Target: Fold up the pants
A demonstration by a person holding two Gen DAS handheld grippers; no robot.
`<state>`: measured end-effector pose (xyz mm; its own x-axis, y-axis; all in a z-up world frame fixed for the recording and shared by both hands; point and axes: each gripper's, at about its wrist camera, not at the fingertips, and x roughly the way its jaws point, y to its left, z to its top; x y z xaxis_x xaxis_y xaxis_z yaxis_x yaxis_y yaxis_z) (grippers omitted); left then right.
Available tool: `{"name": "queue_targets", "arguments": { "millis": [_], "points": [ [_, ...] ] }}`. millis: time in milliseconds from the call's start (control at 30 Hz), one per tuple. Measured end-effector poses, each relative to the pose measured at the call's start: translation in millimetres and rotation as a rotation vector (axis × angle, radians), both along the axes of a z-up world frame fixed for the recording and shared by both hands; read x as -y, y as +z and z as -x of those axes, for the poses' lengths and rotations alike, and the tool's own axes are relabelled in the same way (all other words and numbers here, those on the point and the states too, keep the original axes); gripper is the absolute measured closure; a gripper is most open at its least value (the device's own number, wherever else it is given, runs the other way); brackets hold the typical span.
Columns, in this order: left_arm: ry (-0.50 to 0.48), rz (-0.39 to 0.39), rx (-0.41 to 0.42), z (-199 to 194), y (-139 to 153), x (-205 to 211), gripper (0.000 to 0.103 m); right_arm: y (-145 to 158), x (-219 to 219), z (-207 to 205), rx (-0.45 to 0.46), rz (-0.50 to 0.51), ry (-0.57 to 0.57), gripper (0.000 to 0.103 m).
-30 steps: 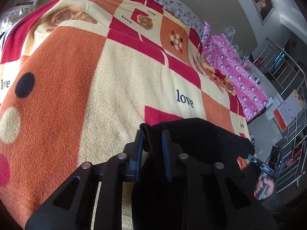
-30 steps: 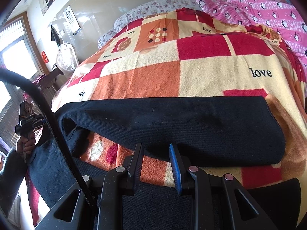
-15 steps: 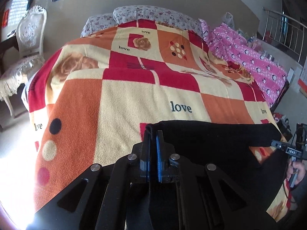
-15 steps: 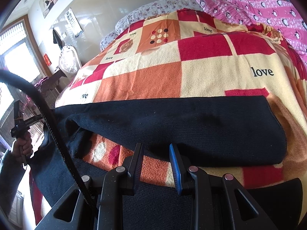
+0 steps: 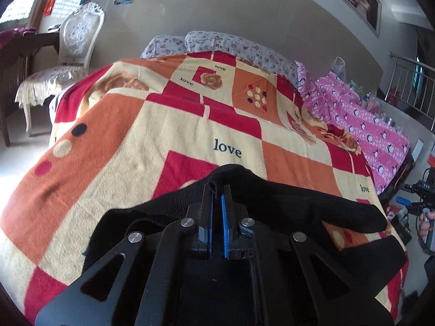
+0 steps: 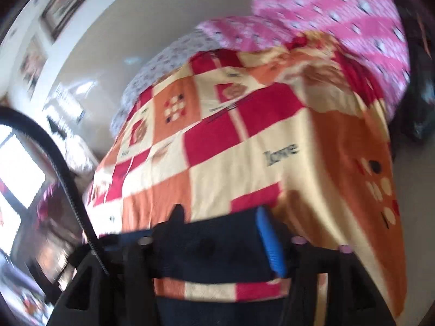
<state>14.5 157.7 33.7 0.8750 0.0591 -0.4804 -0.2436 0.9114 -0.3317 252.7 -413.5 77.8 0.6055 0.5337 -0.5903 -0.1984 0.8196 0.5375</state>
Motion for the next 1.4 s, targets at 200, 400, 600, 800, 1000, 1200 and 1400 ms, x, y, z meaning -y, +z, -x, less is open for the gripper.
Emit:
{"name": "queue_targets", "arguments": {
  "millis": [200,400,600,800,1000,1200,1400],
  "points": [
    [0.022,0.004,0.002,4,-5,2,0.099,-46,11,-61,-0.323,-0.169,0.117,0.062],
    [-0.004,-0.033,-0.033,-3,-7,10,0.099,-68,-13,-78,-0.33,-0.019,0.181,0.071],
    [-0.006,-0.022,-0.035,-1,-7,10,0.099,-79,-10,-87,-0.331,-0.024,0.197,0.079],
    [0.006,0.008,-0.048,-3,-7,4,0.099,-77,-6,-81,-0.232,-0.011,0.245,0.098],
    [0.077,0.099,-0.015,12,19,-33,0.099,-28,-6,-54,-0.025,0.056,0.293,0.098],
    [0.058,0.063,-0.019,42,34,-42,0.099,19,-11,-12,0.208,0.192,0.419,0.098],
    [0.029,0.011,-0.044,79,17,-35,0.099,14,-5,46,0.3,0.316,0.531,0.099]
  ]
}}
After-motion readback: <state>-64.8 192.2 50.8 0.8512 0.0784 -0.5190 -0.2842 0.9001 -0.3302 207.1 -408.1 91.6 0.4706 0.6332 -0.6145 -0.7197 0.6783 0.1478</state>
